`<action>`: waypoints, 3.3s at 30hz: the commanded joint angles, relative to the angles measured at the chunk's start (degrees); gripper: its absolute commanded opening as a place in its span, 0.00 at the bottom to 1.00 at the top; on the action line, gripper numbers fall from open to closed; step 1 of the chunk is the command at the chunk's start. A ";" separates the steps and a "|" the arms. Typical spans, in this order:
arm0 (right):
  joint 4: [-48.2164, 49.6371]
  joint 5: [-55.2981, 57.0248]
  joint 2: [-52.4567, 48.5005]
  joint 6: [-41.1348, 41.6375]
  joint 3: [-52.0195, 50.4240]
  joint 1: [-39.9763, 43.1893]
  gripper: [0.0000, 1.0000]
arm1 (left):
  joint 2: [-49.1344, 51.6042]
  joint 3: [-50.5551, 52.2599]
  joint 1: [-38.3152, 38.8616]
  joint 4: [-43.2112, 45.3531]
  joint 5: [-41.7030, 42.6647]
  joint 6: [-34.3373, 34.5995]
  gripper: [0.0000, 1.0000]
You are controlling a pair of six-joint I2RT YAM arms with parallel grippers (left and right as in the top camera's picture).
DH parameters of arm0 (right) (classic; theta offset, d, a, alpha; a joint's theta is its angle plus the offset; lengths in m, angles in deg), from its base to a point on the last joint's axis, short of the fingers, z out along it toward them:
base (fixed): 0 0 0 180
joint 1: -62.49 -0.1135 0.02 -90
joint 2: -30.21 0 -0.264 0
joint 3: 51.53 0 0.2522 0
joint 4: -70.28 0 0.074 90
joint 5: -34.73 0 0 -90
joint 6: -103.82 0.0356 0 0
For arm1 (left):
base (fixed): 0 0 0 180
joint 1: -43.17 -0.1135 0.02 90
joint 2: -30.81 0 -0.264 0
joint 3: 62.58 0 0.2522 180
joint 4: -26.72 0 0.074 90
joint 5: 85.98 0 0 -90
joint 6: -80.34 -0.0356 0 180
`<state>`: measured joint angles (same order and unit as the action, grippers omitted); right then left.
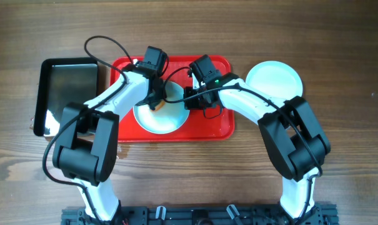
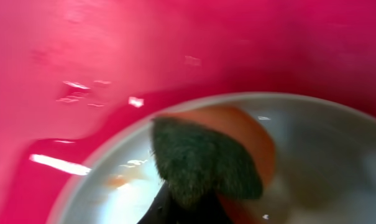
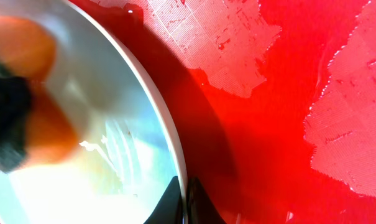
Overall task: Clean dirty plates on tray and stack at the side
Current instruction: 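Hold the plate rim with the right gripper and scrub with the left sponge, then lift the sponge away with the left gripper and raise the plate with the right, then carry the plate right with the right gripper onto the cleaned stack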
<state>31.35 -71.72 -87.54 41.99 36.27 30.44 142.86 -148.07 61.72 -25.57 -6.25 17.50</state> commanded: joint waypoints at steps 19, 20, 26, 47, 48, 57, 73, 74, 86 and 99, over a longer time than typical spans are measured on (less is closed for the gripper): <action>-4.28 7.67 -3.10 0.50 -1.55 0.50 0.04 | -4.15 -1.53 2.56 -23.96 -40.46 11.67 0.04; -5.60 7.65 -2.93 0.50 -0.61 0.50 0.04 | -5.29 -1.53 2.58 -24.02 -37.79 12.55 0.04; -16.06 13.94 0.59 -0.22 6.03 0.50 0.04 | -12.50 -1.53 0.98 -21.77 -11.02 12.76 0.04; -38.77 57.02 18.43 -7.23 21.27 -7.52 0.04 | -14.43 -1.36 -1.90 -22.75 0.63 10.60 0.04; -38.80 62.93 18.32 -7.56 21.22 -9.22 0.04 | -14.43 -1.36 -2.12 -22.84 0.63 10.60 0.04; -34.36 86.40 18.18 -14.43 21.20 -18.03 0.04 | -14.43 -1.36 -2.32 -23.28 0.63 10.58 0.04; -33.09 91.60 18.12 -20.85 21.20 -19.34 0.04 | -14.43 -1.36 -2.32 -23.43 0.87 10.60 0.04; -33.09 91.69 18.12 -21.40 21.20 -19.34 0.04 | -14.43 -1.36 -2.32 -23.41 0.87 10.60 0.04; -32.96 85.35 18.12 -16.22 21.09 -19.30 0.04 | -14.43 -1.36 -2.32 -23.23 0.85 10.58 0.04; -33.09 75.52 23.32 -7.80 16.76 -15.02 0.04 | -14.43 -1.36 -2.32 -23.65 1.60 9.09 0.04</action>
<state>-2.90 -1.36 -70.12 29.96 51.94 15.92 128.80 -149.20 59.64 -49.98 -5.46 27.66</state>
